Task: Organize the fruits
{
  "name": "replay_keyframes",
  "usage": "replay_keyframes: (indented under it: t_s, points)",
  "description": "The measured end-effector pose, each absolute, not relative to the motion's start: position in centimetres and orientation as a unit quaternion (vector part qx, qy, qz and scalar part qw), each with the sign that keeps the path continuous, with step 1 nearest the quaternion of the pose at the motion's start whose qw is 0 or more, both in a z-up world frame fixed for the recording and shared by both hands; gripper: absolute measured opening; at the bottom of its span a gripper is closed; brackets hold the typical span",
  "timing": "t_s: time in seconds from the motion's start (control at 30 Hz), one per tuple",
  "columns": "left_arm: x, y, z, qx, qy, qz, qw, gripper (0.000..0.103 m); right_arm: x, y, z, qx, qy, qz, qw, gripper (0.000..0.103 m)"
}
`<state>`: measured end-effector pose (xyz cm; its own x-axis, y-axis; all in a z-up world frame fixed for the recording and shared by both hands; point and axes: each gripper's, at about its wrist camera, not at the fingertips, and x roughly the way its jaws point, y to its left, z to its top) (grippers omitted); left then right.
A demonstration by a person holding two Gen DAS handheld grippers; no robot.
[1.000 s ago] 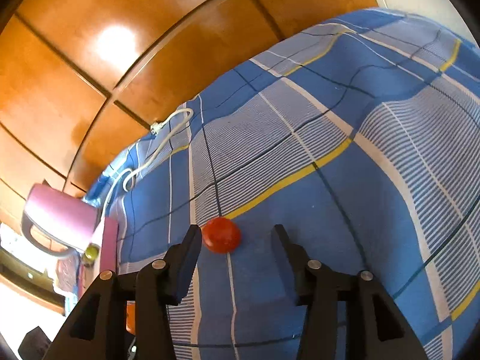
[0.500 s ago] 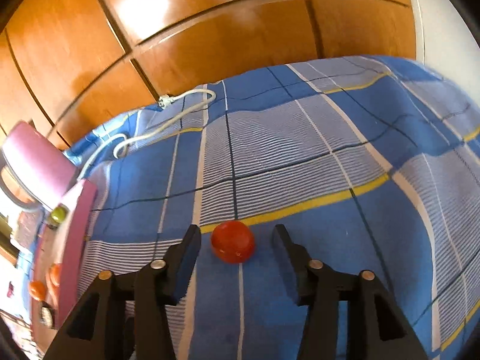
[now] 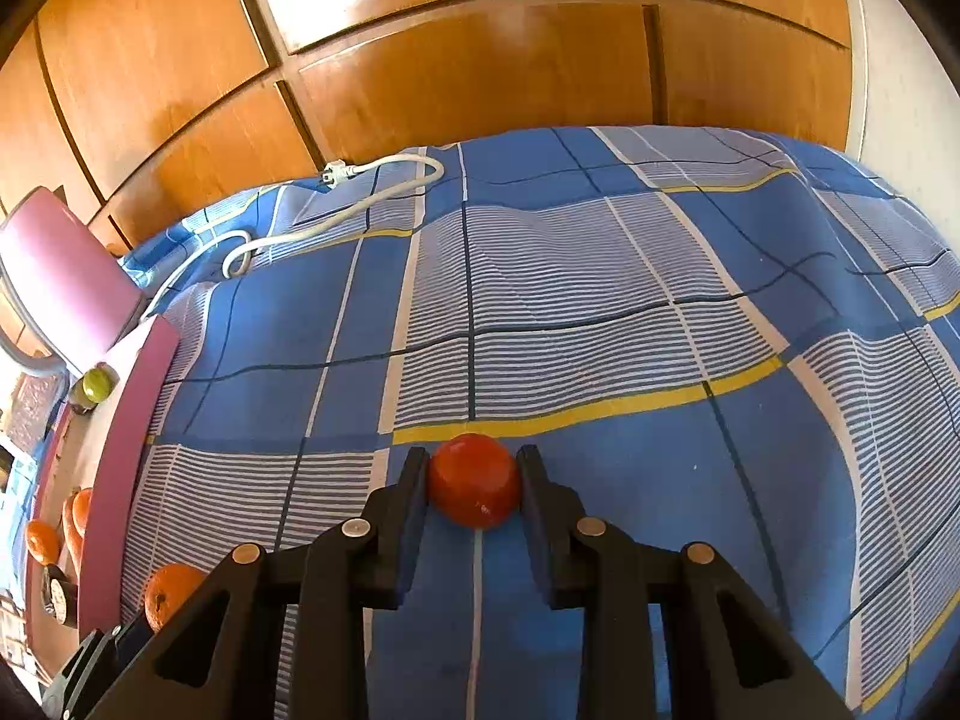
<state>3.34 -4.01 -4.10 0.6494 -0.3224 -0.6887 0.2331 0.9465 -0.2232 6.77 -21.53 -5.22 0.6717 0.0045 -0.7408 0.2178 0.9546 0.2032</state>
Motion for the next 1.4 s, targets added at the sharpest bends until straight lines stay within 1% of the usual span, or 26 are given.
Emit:
replay_keyframes:
  t_s: [0.23, 0.63, 0.8, 1.07, 1.4]
  points:
    - [3.1, -3.9, -4.0, -0.063, 0.396, -0.161, 0.902, 0.038, 6.3, -21.3, -5.1, 0.134, 0.403, -0.059, 0.903, 0.030]
    - [2.2, -5.1, -4.1, -0.003, 0.391, -0.139, 0.910, 0.039, 5.8, -20.1, -4.9, 0.090, 0.419, -0.064, 0.901, 0.030]
    - [2.2, -5.1, -4.1, -0.001, 0.393, -0.139, 0.909, 0.039, 5.6, -20.1, -4.9, 0.099, 0.412, -0.070, 0.903, 0.030]
    - [1.9, -5.0, -3.9, 0.002, 0.392, -0.139, 0.909, 0.038, 5.4, -19.5, -4.6, 0.083, 0.419, -0.085, 0.900, 0.029]
    - [1.0, -4.9, -3.5, -0.003, 0.388, -0.140, 0.911, 0.038, 4.4, -19.9, -4.4, 0.122, 0.424, -0.082, 0.894, 0.029]
